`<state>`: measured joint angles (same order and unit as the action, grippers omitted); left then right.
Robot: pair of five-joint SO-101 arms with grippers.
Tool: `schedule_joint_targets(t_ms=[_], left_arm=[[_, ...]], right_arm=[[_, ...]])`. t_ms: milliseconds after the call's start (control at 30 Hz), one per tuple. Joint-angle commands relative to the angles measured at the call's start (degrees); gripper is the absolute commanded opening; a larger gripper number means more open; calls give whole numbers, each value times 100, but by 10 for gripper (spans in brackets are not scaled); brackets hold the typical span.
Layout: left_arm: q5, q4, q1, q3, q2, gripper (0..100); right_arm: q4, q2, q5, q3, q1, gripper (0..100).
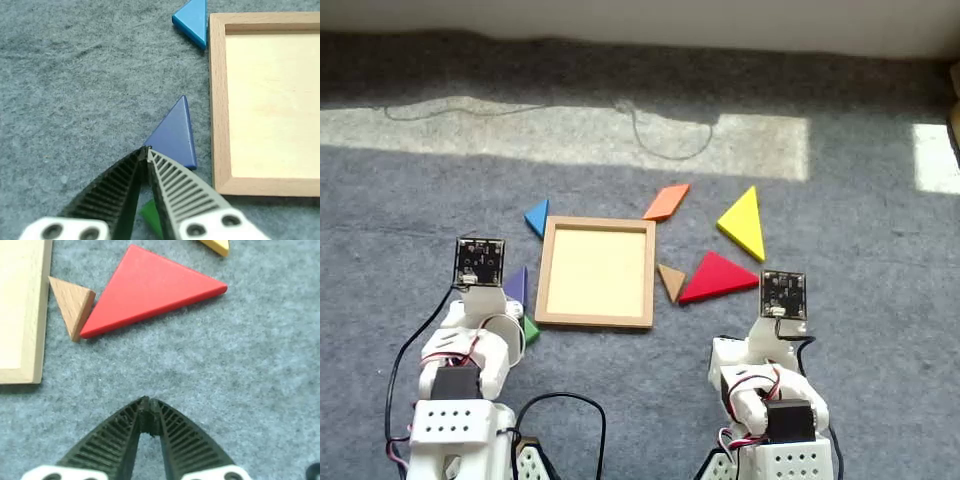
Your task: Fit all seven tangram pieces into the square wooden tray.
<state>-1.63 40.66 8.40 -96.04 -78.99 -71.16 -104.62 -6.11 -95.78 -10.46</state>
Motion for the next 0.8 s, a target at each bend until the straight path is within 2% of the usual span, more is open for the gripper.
schedule_joint_targets(t_ms=[0, 67, 167, 267, 367, 467, 633, 700, 767], left_arm=[[35, 53, 13, -4, -75, 7], [35, 44, 391, 224, -75, 6], [62, 26, 1051, 646, -75, 7], [870, 79, 1323, 927, -75, 7], [1626, 352, 1314, 980, -75, 6], [1653, 510, 1341, 998, -75, 7], [1741, 756, 1314, 963, -75, 11], [2022, 879, 1314, 971, -75, 55], [1978, 958, 1305, 954, -75, 133]], right_arm=[[-13, -57, -18, -505, 57, 10], [-13, -57, 325, -497, 75, 10], [180, -66, 1591, -356, 277, 10], [787, -66, 2857, -22, 646, 10], [980, -48, 2760, 215, 884, 10], [963, -31, 2119, 637, 875, 10], [963, 48, 2048, 1314, 646, 11], [963, 356, 2040, 1578, 479, 11], [963, 892, 2022, 1991, 303, 11]])
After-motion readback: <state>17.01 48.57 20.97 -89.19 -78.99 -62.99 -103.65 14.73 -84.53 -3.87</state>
